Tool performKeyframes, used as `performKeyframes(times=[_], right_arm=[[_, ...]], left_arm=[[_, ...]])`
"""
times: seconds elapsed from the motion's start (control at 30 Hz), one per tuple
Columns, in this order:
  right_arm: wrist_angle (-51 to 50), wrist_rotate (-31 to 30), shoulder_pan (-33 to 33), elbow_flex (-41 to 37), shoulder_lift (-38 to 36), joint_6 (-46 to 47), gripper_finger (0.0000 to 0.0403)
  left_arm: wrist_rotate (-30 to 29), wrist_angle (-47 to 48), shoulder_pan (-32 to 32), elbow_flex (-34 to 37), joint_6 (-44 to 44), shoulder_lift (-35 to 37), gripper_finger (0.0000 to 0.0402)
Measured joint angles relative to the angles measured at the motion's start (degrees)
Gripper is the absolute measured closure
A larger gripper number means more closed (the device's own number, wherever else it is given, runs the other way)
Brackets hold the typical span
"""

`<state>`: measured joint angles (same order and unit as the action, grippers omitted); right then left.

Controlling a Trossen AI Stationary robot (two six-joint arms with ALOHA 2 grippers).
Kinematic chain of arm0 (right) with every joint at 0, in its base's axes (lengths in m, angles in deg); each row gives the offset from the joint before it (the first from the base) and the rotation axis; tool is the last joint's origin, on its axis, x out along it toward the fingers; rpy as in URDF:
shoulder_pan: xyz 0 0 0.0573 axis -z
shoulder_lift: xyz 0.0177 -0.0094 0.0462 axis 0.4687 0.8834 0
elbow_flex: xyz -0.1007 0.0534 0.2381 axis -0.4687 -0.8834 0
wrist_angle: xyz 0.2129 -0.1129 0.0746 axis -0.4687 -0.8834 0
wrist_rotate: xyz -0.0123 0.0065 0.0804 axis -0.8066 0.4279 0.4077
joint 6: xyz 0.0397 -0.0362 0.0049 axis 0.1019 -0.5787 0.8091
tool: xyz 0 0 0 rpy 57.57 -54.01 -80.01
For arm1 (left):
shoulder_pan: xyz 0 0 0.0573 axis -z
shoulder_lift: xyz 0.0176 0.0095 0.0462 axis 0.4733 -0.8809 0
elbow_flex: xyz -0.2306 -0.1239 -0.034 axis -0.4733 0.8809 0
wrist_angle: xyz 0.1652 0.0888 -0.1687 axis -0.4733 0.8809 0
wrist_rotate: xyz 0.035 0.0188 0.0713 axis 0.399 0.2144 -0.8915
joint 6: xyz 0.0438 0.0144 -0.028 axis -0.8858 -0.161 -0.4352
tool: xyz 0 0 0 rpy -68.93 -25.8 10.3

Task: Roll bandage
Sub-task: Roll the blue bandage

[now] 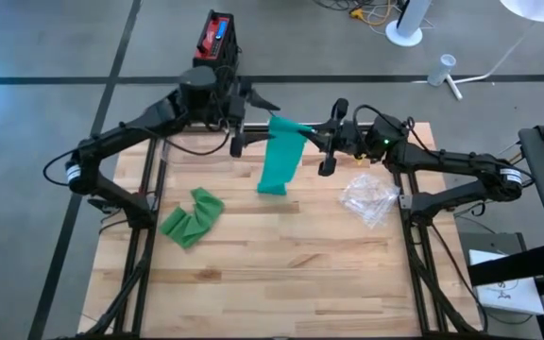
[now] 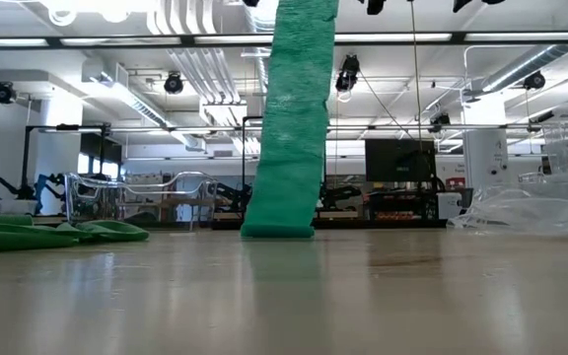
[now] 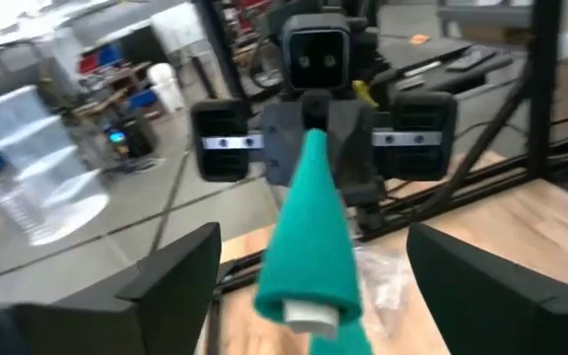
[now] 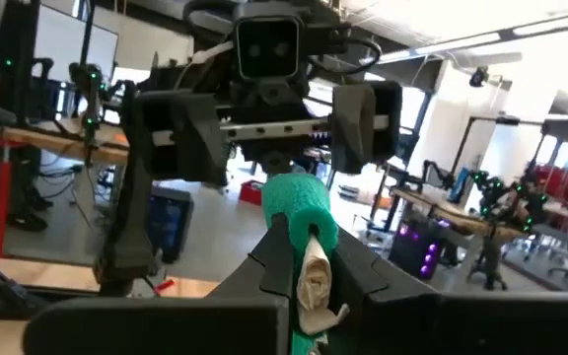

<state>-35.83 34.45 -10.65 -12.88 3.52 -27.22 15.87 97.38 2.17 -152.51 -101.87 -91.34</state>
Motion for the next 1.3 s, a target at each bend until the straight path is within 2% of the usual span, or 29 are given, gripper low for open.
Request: performKeyframes(times=[0.07,0.27,0.43,0.7,0.83,1.07,1.3], right_arm=[[1.17,1.84,0.0,0.02,0.4,-0.42,0.0384],[1.54,2.29,0.0,0.02,0.43,-0.65,0.0384],[1.86,2.27,0.0,0.02,0.44,-0.26,0.0384],[2.58,2.33,-0.01,0.02,0.43,1.59,0.0384],[2.69,2.16,0.0,0.02,0.43,1.74,0.0383],[2.7,2.14,-0.11,0.02,0.41,3.47,0.0377],[2.51,2.14,-0.13,0.02,0.41,7.92,0.0339]], left_arm=[[2.08,-0.03,-0.05,-0.01,0.36,-0.99,0.0087],[2.98,-2.47,0.0,-0.01,3.16,-1.13,0.0119],[2.9,-3.63,0.0,-0.01,6.65,-1.18,0.0174],[2.38,-3.6,-0.07,0.49,4.58,-1.21,0.0266],[0.44,-4.27,-0.01,0.49,4.42,-1.21,0.0282],[0.42,-4.96,-0.22,0.46,4.59,-1.21,0.0292],[0.32,-5.14,-0.29,0.45,3.09,-1.21,0.0386]])
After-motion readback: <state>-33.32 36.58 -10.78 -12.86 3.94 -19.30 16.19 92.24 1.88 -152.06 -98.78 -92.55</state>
